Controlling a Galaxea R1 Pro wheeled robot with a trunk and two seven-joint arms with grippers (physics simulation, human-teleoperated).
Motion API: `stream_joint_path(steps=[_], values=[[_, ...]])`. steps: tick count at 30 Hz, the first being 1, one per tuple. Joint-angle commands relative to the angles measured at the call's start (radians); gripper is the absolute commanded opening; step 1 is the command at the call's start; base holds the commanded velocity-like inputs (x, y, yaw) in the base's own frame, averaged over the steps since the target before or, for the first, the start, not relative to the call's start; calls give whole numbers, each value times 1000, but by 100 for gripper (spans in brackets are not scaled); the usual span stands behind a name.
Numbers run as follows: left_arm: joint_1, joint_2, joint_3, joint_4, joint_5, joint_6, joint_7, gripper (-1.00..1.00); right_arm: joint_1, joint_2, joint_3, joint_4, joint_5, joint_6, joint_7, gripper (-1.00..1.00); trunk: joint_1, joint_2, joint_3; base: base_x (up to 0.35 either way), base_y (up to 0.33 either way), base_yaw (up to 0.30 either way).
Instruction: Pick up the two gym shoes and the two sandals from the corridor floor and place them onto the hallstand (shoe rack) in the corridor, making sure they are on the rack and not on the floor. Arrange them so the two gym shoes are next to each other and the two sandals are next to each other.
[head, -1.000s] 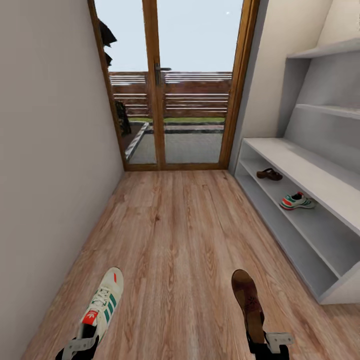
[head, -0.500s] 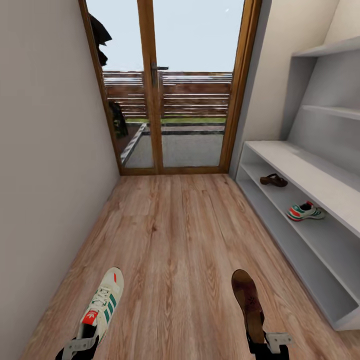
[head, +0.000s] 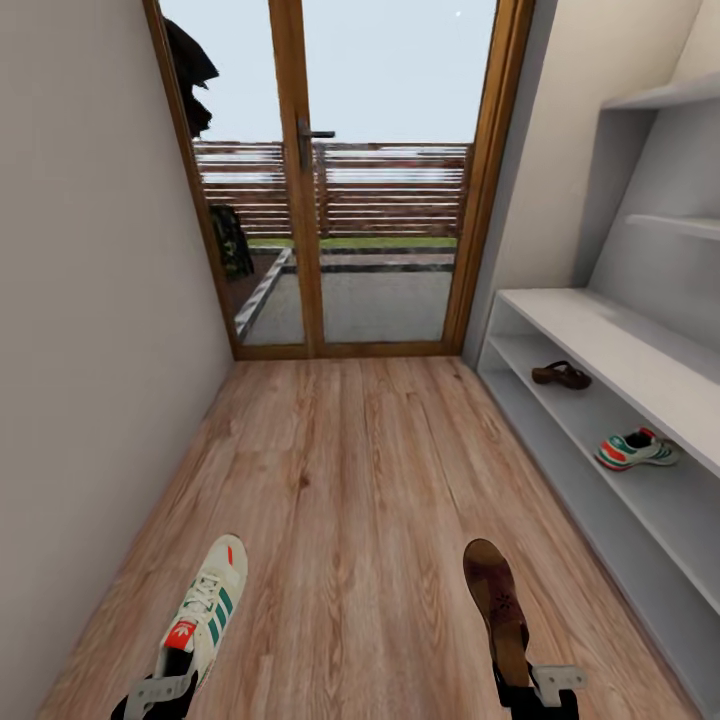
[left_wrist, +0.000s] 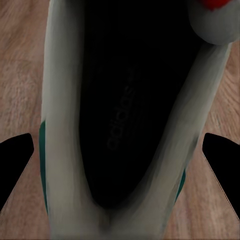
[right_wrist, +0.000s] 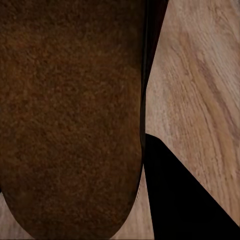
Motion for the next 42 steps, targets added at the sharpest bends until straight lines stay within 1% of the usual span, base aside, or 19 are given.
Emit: stream_joint_path(steps=[1, 26, 32, 42], values=[[-1, 0, 8, 1, 2, -1, -9, -100, -1, 0, 7, 1, -14, -3, 5, -100, 0, 0, -1, 340, 0, 0], [-1, 0, 8, 1, 2, -1, -9, -100, -1, 0, 7, 1, -14, -3, 5, -100, 0, 0, -1, 340, 0, -2], [-1, 0, 8, 1, 2, -1, -9, -100, -1, 0, 7, 1, -14, -3, 5, -100, 0, 0, -1, 340, 0, -161], [-1, 0, 8, 1, 2, -1, -9, -100, -1, 0, 7, 1, -14, -3, 5, -100, 0, 0, -1, 340, 39, -258]])
